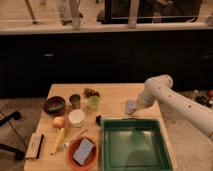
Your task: Place towel in paper cup
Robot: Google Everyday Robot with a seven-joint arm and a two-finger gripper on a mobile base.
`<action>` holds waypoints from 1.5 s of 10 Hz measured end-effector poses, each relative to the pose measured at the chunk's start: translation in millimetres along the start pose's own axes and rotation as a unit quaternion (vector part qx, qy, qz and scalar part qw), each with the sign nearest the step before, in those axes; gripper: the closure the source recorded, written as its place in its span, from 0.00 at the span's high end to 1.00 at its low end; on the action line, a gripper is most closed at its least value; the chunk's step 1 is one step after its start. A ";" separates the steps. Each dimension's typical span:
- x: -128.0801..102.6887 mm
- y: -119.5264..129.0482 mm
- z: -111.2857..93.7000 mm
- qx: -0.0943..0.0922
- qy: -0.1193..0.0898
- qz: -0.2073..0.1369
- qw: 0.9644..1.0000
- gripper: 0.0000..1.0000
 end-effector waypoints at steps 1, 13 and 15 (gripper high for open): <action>-0.7 -1.1 -3.5 0.015 0.007 0.000 1.000 0.65; 11.9 -39.4 46.9 -0.053 0.014 0.037 0.998 0.80; 17.7 -37.3 54.1 -0.063 0.013 0.047 0.997 0.80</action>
